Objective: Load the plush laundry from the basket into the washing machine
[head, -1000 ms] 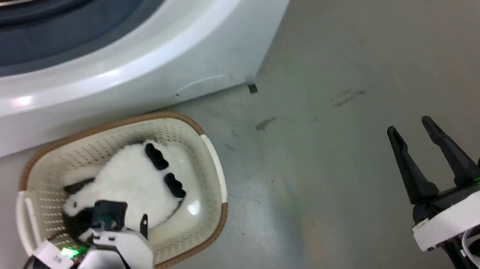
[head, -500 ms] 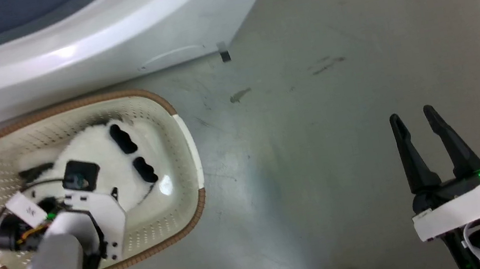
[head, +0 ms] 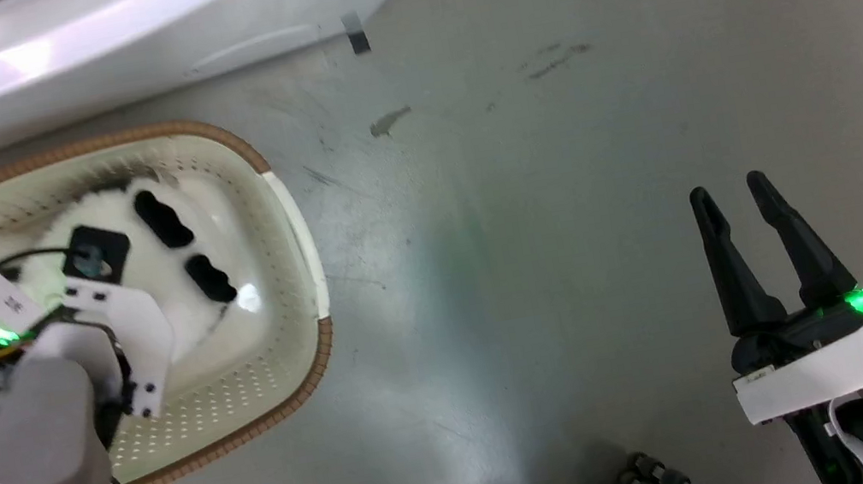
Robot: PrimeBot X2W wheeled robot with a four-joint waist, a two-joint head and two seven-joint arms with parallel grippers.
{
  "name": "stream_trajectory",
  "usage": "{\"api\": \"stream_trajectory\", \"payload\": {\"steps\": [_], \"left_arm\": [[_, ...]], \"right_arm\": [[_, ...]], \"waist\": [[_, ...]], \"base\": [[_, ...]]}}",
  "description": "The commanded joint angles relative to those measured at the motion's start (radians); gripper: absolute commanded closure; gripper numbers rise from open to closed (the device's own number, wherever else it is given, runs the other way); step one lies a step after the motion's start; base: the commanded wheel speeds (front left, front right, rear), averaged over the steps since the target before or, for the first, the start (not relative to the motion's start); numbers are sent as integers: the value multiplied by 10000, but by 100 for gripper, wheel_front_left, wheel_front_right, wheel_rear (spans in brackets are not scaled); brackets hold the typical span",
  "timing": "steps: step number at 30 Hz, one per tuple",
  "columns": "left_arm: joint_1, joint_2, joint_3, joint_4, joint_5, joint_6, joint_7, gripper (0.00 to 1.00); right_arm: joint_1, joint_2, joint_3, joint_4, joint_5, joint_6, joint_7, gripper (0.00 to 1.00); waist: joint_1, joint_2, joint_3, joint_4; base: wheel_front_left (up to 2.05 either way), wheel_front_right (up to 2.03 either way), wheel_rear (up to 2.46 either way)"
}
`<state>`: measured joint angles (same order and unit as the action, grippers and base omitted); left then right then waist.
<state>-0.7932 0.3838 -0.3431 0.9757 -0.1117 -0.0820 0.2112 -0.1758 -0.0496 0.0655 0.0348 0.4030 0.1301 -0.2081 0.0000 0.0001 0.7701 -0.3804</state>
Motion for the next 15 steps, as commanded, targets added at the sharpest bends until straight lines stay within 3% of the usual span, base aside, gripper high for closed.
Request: {"api": "stream_trajectory", "payload": {"steps": [1, 11, 12, 14, 15], "left_arm": [[-375, 159, -148, 299, 17, -9, 85, 0], [-1110, 560, -654, 1264, -252, -227, 134, 0], [-1150, 586, -653, 1382, -340, -245, 135, 42], [-1197, 659, -690, 1573, -470, -279, 29, 100], [-1201, 703, -710, 1673, -535, -296, -36, 100]], "right_arm": [[-185, -5, 23, -11, 170, 5, -127, 0], [-446, -6, 178, 105, 639, 6, -335, 0], [-470, -6, 192, 128, 681, 6, -355, 0], [-531, -6, 218, 177, 761, 6, -397, 0], [-574, -6, 235, 205, 794, 6, -418, 0]], "waist": [[0, -1, 260, -128], [0, -1, 1015, -528], [0, -1, 1060, -579], [0, -1, 1115, -700], [0, -1, 1120, -771]], "base": [[0, 0, 0], [0, 0, 0], [0, 0, 0], [0, 0, 0], [0, 0, 0]]}}
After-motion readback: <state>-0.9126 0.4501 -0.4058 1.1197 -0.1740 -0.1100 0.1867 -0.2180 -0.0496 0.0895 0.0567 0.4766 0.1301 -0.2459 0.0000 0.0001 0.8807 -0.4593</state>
